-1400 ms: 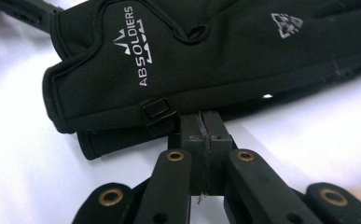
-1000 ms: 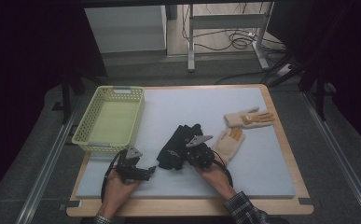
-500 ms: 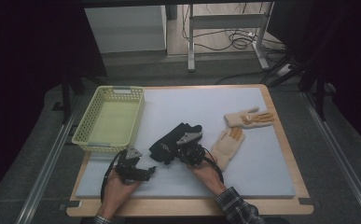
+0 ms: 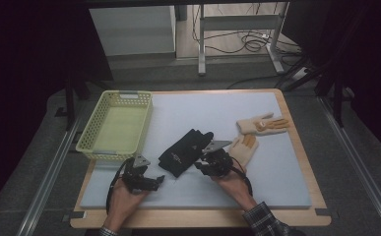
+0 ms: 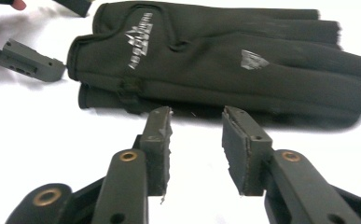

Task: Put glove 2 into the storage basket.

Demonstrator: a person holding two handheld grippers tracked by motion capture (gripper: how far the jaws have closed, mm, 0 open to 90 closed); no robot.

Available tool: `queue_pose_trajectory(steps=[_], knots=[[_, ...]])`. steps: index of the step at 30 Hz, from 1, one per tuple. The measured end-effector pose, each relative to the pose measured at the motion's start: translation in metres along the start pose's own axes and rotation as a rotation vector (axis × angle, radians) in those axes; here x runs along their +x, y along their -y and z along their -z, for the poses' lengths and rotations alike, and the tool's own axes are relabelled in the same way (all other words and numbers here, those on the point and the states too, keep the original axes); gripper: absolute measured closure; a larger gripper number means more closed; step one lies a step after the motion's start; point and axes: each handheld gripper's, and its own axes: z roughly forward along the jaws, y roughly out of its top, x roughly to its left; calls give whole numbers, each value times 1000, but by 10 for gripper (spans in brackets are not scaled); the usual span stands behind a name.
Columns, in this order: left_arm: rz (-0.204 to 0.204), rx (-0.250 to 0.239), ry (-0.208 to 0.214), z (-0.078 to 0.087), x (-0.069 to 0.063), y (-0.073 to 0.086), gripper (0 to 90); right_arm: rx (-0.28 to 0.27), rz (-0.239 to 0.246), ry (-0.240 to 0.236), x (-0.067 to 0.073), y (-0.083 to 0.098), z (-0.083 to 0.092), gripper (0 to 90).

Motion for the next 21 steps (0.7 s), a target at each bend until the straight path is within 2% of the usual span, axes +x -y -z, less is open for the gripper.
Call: queue_pose_trajectory(steps=[3,9,18,21], knots=[[3,0,1,0,0,0,68,-10,-9,30,-9,6,15,551],[5,-1,4,0,1,0,69,-24,-62,100,-31,24,43,446],[4,-3,2,0,0,0,67,-39,-165,209,-67,64,81,288],[4,-2,2,0,0,0,67,-32,-183,245,-76,79,91,257]])
